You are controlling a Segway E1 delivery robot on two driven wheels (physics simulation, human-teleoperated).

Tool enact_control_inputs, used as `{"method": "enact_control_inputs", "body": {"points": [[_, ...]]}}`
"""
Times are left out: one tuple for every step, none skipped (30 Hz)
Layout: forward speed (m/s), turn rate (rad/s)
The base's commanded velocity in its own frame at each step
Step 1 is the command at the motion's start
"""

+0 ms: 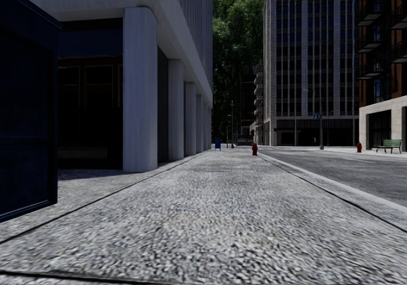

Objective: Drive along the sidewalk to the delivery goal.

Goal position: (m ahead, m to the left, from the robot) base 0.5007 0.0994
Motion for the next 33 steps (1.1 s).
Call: {"method": "enact_control_inputs", "body": {"points": [[1.99, -0.28], [1.93, -0.13], [1.93, -0.13], [1.67, 0.00], [1.42, 0.00], [1.23, 0.00], [0.99, 0.00], [0.99, 0.00], [0.89, 0.00], [0.86, 0.00], [0.85, 0.00], [0.85, 0.00], [0.85, 0.00], [0.84, 0.00], [0.79, 0.00], [0.76, 0.00], [0.76, 0.00], [0.73, 0.00], [0.00, 0.00], [0.00, 0.00], [0.00, 0.00], [0.00, 0.00], [0.00, 0.00], [0.00, 0.00], [0.00, 0.00], [0.00, 0.00], [0.00, 0.00], [0.00, 0.00], [0.00, 0.00], [0.00, 0.00], [0.00, 0.00], [0.00, 0.00], [0.00, 0.00]]}}
